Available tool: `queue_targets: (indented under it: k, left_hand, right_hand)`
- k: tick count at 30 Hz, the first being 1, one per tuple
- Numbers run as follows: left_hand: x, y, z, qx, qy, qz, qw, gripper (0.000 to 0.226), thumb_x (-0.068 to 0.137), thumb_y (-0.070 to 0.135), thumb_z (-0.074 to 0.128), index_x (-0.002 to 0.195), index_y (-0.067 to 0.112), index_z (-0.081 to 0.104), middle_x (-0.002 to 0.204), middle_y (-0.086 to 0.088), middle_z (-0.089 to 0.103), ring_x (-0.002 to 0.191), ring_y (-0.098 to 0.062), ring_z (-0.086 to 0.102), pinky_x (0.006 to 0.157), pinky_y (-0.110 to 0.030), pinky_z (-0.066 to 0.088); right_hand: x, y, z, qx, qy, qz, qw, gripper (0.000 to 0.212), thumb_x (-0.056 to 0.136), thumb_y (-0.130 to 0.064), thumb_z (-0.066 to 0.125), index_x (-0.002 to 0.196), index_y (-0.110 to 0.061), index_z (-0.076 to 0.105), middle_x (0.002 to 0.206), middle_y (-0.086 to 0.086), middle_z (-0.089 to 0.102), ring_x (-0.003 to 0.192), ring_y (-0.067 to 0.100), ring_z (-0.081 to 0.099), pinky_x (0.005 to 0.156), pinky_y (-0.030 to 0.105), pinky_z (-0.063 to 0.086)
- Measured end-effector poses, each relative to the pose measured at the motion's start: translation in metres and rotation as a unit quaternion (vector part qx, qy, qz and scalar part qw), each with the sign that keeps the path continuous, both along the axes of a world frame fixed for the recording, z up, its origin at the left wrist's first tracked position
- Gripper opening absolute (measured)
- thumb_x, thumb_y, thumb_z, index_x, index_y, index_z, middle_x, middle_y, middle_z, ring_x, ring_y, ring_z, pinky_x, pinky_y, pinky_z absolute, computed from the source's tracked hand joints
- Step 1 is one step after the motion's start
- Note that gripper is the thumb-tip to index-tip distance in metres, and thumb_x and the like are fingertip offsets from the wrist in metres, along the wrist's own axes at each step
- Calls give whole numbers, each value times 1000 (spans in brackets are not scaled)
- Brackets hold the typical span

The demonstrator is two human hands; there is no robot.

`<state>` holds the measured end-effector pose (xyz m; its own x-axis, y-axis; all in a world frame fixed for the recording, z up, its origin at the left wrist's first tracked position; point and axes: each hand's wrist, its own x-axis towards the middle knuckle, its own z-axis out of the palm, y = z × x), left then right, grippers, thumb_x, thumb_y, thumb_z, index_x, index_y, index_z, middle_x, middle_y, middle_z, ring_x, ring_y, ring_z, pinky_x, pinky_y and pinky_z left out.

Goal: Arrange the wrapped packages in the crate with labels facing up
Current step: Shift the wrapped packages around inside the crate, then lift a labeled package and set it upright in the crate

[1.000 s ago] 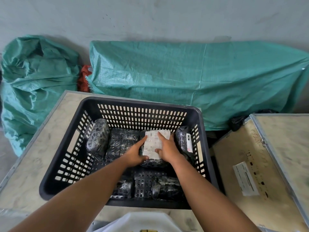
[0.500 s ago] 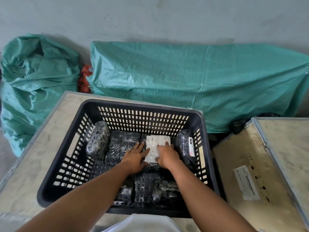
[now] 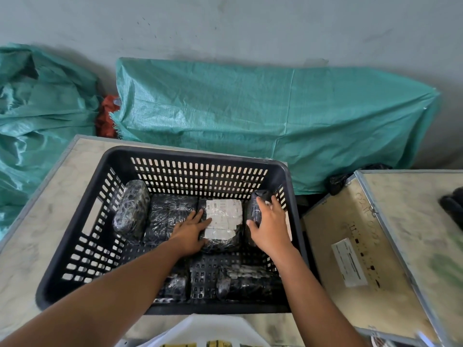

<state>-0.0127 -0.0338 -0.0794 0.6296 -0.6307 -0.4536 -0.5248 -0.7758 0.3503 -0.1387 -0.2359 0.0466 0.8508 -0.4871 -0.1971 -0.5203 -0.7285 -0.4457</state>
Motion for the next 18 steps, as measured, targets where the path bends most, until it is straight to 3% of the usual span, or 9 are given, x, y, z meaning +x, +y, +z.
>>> queue_targets:
  k: [3, 5, 7, 9, 11, 13, 15, 16, 18]
  left_hand:
    - [-2, -1, 3, 5, -2, -3, 1000, 79, 95, 37, 62, 160, 40, 17, 170, 0, -7, 157, -23, -5, 121, -60, 12]
    - [-2, -1, 5, 8, -4, -6, 1000, 79, 96, 37, 62, 160, 38, 17, 170, -1, -7, 157, -24, -4, 121, -60, 13]
    - [-2, -1, 7, 7, -2, -9, 1000, 79, 96, 37, 62, 160, 38, 17, 170, -2, -7, 157, -25, -4, 121, -60, 13]
    - [-1, -1, 8, 1, 2, -9, 1000, 78, 95, 37, 63, 160, 38, 19, 170, -2, -6, 157, -26, -4, 121, -60, 11]
    - [-1, 0, 9, -12, 5, -4, 1000, 76, 94, 38, 64, 159, 38, 23, 170, -2, -5, 157, -26, -4, 121, -61, 9]
    - [0, 1, 13, -26, 18, 3, 1000, 73, 93, 37, 66, 157, 37, 30, 170, -2, -2, 157, -26, -1, 121, -61, 9]
    - [2, -2, 22, -49, 49, 18, 997, 67, 93, 35, 69, 153, 36, 40, 170, -5, 10, 155, -29, 14, 121, -55, 21]
    - [4, -4, 31, -70, 75, 36, 994, 62, 93, 33, 70, 150, 35, 46, 167, -8, 22, 150, -30, 32, 117, -47, 34]
    - [11, -8, 54, -123, 121, 61, 983, 56, 92, 33, 72, 145, 33, 53, 152, -11, 51, 121, -21, 61, 101, -31, 49]
  right_hand:
    - [-2, -8, -6, 31, 19, 26, 999, 75, 95, -36, 71, 160, -31, 34, 159, 17, 42, 146, 34, 36, 119, 42, 32]
    - [-2, -8, -9, 88, 39, 41, 995, 78, 97, -40, 66, 161, -42, 23, 156, 10, 48, 135, 32, 53, 105, 33, 43]
    - [-3, -4, -12, 131, 39, 42, 990, 78, 100, -40, 63, 160, -49, 16, 159, 5, 45, 122, 29, 63, 88, 22, 43]
    - [-1, -1, -14, 151, 21, 32, 988, 76, 100, -36, 64, 160, -48, 18, 162, 4, 39, 129, 26, 59, 94, 19, 42]
    - [2, -1, -13, 165, 8, 13, 986, 74, 100, -31, 65, 160, -44, 23, 163, 6, 38, 141, 26, 49, 110, 25, 40]
    - [4, -2, -10, 180, -1, -6, 984, 71, 101, -27, 64, 161, -38, 28, 163, 6, 38, 143, 26, 46, 109, 24, 39]
    - [3, -3, -5, 187, -13, -18, 982, 68, 101, -24, 64, 160, -33, 31, 163, 6, 38, 136, 25, 53, 97, 16, 38]
    - [3, -5, -1, 187, -21, -22, 982, 67, 101, -23, 64, 160, -31, 33, 163, 6, 37, 136, 23, 53, 95, 14, 36]
    - [2, -9, 10, 186, -45, -26, 981, 66, 101, -22, 65, 160, -27, 34, 163, 6, 37, 143, 20, 45, 99, 15, 33]
